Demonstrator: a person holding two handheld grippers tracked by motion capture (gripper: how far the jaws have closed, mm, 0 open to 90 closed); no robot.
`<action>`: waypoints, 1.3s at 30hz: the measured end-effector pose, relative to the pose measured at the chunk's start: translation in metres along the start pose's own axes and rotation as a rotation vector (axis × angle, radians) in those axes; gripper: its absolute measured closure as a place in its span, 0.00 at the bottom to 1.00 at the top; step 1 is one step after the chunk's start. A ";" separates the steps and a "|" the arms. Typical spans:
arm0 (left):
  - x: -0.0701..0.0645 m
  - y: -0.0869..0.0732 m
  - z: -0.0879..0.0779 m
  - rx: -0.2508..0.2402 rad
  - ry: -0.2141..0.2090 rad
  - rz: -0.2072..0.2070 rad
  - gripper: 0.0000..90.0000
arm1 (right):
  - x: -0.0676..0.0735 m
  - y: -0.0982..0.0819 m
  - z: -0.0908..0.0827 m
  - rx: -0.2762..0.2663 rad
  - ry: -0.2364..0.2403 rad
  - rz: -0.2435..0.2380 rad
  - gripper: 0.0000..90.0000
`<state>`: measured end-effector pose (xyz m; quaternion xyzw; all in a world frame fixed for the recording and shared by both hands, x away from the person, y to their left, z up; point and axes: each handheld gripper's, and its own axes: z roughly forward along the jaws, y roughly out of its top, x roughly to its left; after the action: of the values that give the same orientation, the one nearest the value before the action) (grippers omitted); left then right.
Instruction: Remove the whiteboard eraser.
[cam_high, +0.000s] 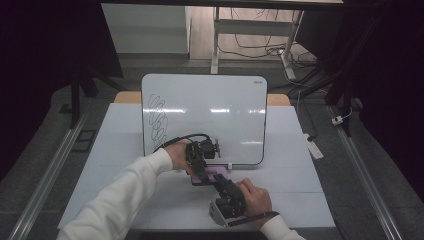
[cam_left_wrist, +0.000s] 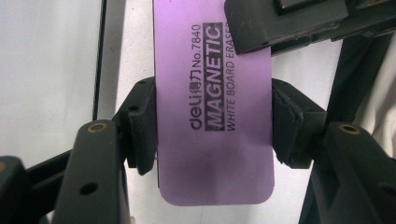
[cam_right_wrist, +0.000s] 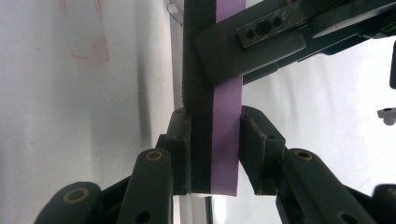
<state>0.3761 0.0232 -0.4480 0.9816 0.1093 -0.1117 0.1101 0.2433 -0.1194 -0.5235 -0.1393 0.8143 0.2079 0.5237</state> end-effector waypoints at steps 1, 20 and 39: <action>0.000 0.000 0.000 -0.002 0.002 -0.003 0.45 | 0.000 0.000 0.000 0.000 0.000 0.000 0.73; -0.016 -0.033 -0.022 -0.205 0.147 -0.061 0.45 | -0.028 -0.028 -0.026 -0.062 0.022 0.362 0.41; -0.041 -0.101 -0.022 -0.511 0.293 -0.143 0.45 | -0.042 -0.129 -0.049 0.001 0.168 1.063 0.38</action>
<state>0.3177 0.1174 -0.4362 0.9176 0.2176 0.0547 0.3282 0.2789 -0.2555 -0.4924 0.2762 0.8117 0.4323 0.2792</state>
